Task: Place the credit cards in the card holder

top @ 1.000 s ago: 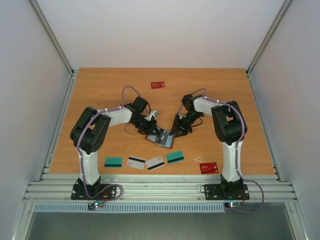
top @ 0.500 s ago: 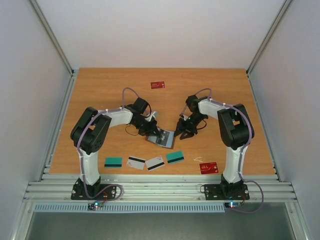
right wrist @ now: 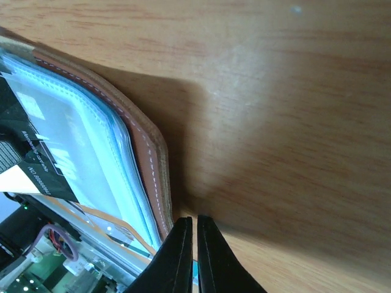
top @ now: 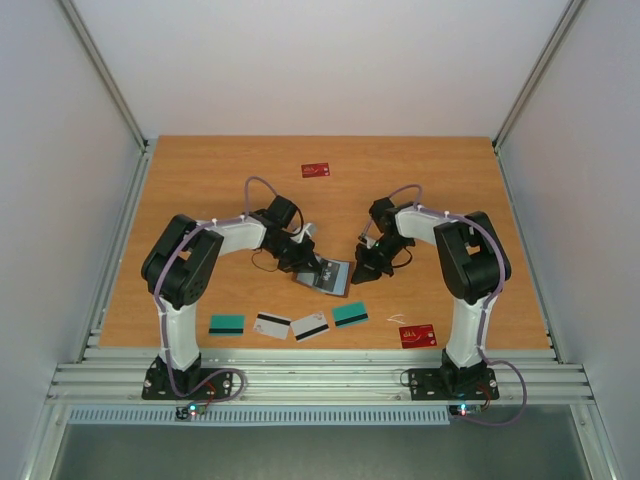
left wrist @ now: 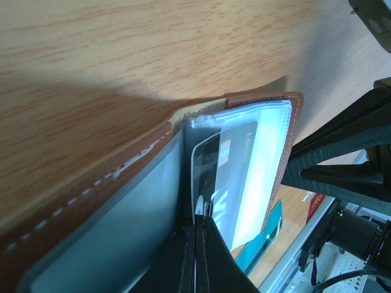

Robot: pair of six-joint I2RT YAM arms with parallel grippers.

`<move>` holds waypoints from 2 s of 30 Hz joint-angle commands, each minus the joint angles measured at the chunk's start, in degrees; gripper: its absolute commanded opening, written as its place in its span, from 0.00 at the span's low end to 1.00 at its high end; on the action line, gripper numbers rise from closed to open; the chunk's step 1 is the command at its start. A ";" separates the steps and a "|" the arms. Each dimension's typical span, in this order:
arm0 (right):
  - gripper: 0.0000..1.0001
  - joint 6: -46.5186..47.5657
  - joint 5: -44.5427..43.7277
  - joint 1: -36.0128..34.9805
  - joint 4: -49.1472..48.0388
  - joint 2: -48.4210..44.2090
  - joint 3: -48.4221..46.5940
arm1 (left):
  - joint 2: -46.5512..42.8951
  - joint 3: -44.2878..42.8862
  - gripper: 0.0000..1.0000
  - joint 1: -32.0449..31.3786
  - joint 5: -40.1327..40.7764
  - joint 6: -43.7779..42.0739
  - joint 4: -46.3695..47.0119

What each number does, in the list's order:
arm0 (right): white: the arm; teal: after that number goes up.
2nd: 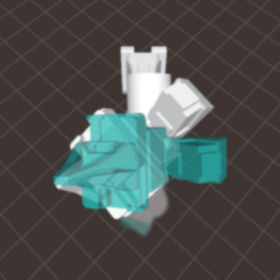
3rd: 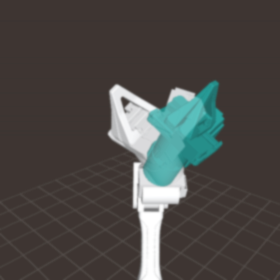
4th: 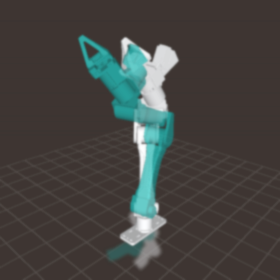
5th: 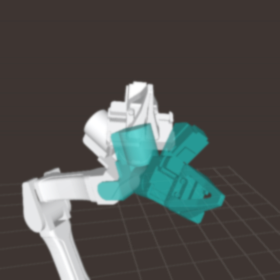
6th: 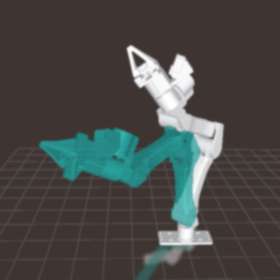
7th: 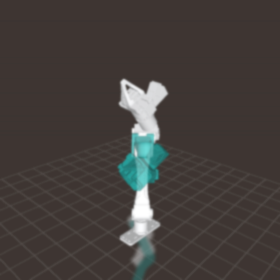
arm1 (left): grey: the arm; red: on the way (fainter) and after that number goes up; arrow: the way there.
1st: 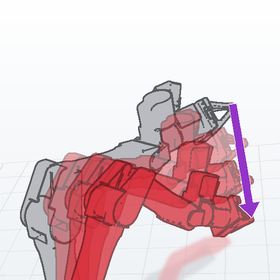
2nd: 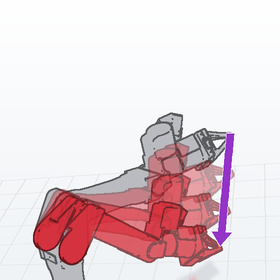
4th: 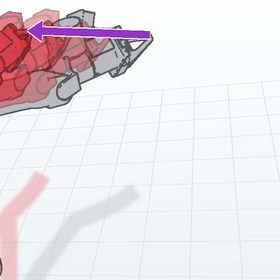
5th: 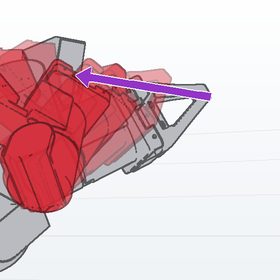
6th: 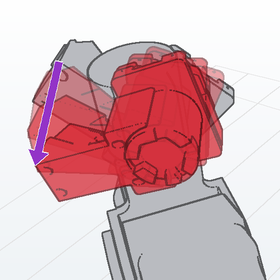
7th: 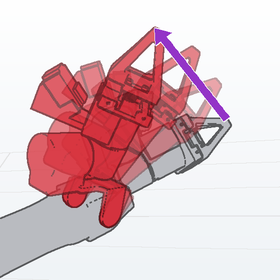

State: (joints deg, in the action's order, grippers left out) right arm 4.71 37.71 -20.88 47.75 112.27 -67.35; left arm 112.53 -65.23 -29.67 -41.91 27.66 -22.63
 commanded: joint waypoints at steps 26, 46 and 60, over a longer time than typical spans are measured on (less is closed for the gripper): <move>0.02 -1.46 -0.80 -2.21 -1.85 6.03 -3.55 | 2.07 -0.47 0.00 -3.59 1.81 2.08 1.18; 0.02 -0.84 -1.24 -2.23 -1.79 5.79 -3.12 | -0.59 -5.19 0.25 -4.34 7.39 -1.32 -10.59; 0.04 0.08 -2.29 -2.14 -0.70 5.27 -4.19 | -2.12 -12.39 0.47 -4.34 11.04 -3.38 -23.24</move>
State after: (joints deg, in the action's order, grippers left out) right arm 3.60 39.83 -22.59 48.21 115.87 -71.00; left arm 112.53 -74.70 -33.58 -32.97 25.52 -40.07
